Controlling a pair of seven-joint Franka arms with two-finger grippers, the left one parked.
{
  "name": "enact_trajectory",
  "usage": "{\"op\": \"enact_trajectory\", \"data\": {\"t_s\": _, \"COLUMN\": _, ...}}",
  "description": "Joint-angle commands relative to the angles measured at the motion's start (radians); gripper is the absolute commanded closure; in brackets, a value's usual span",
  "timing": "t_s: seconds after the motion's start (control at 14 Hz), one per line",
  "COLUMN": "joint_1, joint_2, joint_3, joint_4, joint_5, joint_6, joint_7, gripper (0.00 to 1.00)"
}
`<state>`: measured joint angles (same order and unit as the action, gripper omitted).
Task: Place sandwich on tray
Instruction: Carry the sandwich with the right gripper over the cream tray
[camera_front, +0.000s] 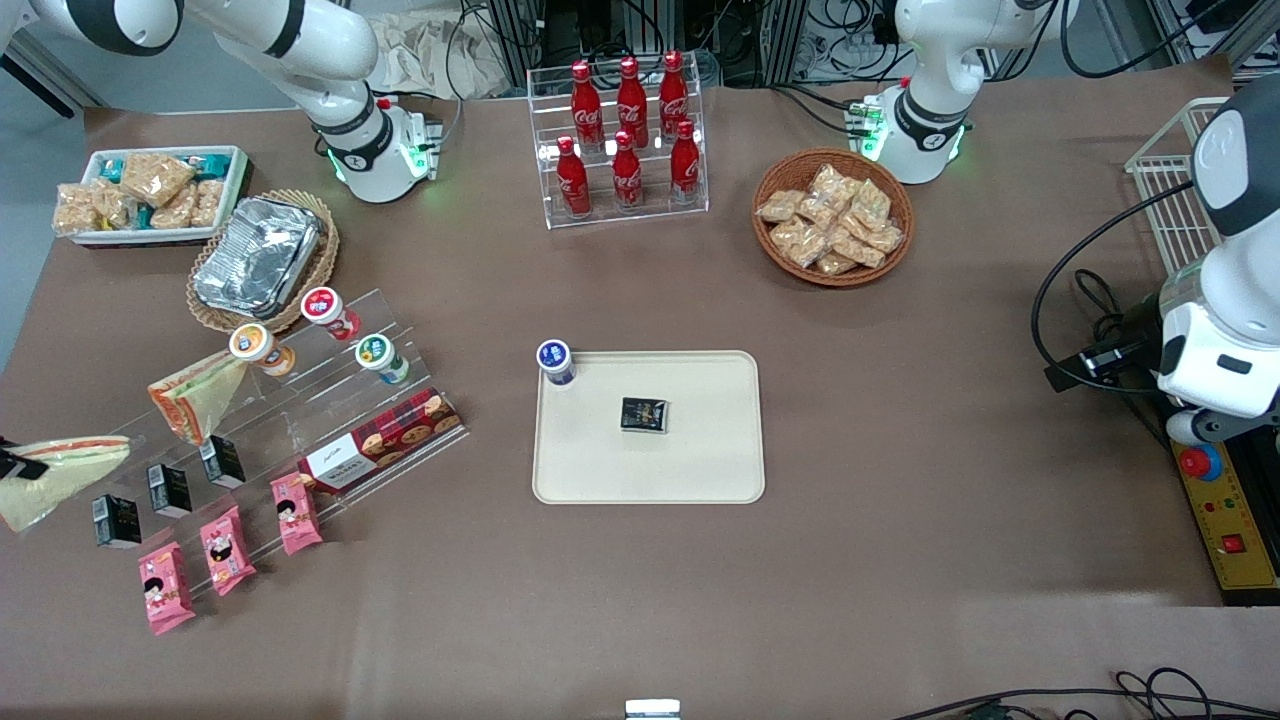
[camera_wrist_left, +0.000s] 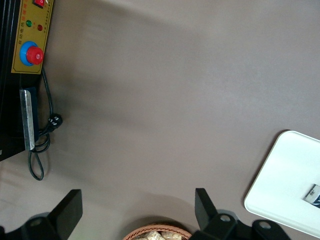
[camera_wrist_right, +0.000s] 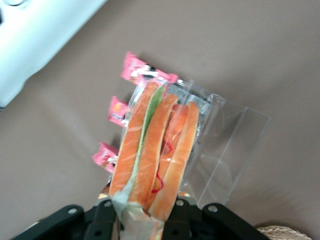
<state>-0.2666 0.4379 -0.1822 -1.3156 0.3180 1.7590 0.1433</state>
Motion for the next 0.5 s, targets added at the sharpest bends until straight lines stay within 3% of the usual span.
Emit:
{"op": "enact_trajectory", "data": {"t_s": 0.0, "joint_1": 0.049, "joint_2": -0.025, "joint_3": 0.004, "joint_4": 0.047, "joint_5": -0.010, "joint_6": -0.077, "joint_7": -0.048, "gripper": 0.67}}
{"op": "enact_trajectory", "data": {"t_s": 0.14, "joint_1": 0.134, "joint_2": -0.060, "joint_3": 0.007, "joint_4": 0.048, "joint_5": -0.011, "joint_6": -0.124, "joint_7": -0.060, "gripper": 0.67}}
{"op": "enact_trajectory", "data": {"t_s": 0.43, "joint_1": 0.416, "joint_2": -0.097, "joint_3": 0.006, "joint_4": 0.048, "joint_5": -0.036, "joint_6": -0.179, "joint_7": -0.059, "gripper": 0.67}}
